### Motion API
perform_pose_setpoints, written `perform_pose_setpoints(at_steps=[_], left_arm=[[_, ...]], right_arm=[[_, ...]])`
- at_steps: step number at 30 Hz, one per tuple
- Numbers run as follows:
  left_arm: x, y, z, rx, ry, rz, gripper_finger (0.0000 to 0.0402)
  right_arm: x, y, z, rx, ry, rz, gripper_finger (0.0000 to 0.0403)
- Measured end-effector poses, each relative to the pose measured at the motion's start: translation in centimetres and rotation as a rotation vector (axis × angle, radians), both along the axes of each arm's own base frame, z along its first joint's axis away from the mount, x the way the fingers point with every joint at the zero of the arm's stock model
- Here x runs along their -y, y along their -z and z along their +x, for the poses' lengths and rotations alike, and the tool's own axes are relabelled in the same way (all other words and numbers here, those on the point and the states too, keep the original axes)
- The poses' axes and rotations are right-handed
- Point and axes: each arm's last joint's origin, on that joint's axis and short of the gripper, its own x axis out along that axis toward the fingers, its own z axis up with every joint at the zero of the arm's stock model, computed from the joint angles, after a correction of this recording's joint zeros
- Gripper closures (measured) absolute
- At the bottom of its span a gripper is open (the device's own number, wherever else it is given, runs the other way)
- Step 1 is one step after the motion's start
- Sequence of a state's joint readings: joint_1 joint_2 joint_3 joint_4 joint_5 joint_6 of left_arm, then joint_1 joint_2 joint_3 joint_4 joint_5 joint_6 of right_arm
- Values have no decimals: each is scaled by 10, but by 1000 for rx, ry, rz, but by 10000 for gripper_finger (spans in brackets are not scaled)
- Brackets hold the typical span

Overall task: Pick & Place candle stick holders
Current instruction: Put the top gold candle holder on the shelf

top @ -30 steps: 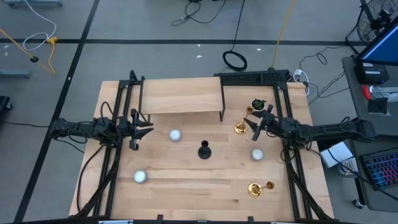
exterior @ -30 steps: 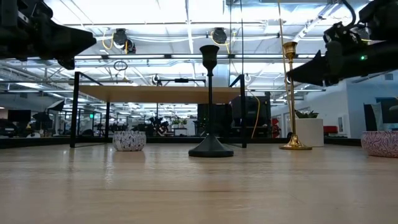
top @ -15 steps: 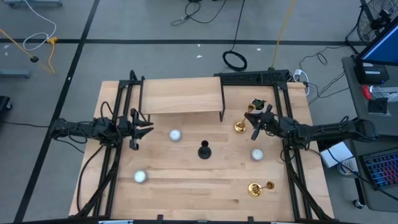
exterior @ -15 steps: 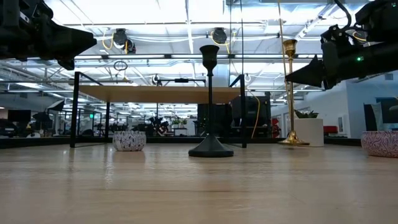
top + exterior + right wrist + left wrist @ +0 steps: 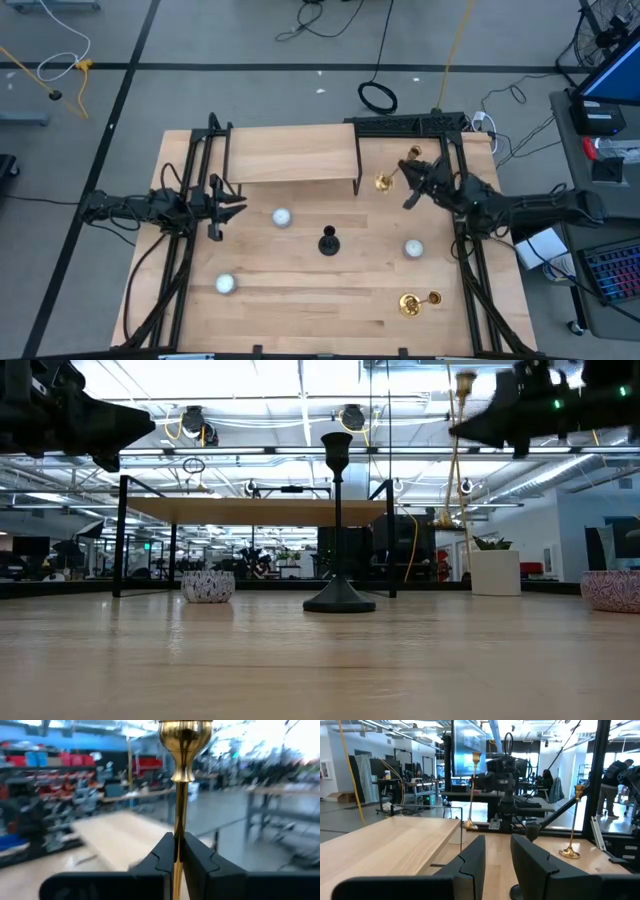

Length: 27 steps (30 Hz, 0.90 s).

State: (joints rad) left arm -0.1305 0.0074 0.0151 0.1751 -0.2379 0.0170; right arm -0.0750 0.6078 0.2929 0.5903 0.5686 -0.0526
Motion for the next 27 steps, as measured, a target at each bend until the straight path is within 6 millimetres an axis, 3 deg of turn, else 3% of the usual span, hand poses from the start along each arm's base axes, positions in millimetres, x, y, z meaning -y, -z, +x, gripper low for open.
perform_pose_setpoints(at_steps=[6, 12, 19, 27], left_arm=[[0, -3, -1, 24, 1, -3, 304], [0, -4, -1, 39, -1, 3, 304], [0, -5, -1, 47, -1, 0, 304], [0, -7, -1, 66, -1, -3, 304]], right_arm=[[3, -52, 24, -50, 67, -153, 390], [6, -85, 66, -125, 89, -294, 390], [20, -96, 111, -151, -12, -389, 390], [67, -84, 136, -119, -27, -236, 390]])
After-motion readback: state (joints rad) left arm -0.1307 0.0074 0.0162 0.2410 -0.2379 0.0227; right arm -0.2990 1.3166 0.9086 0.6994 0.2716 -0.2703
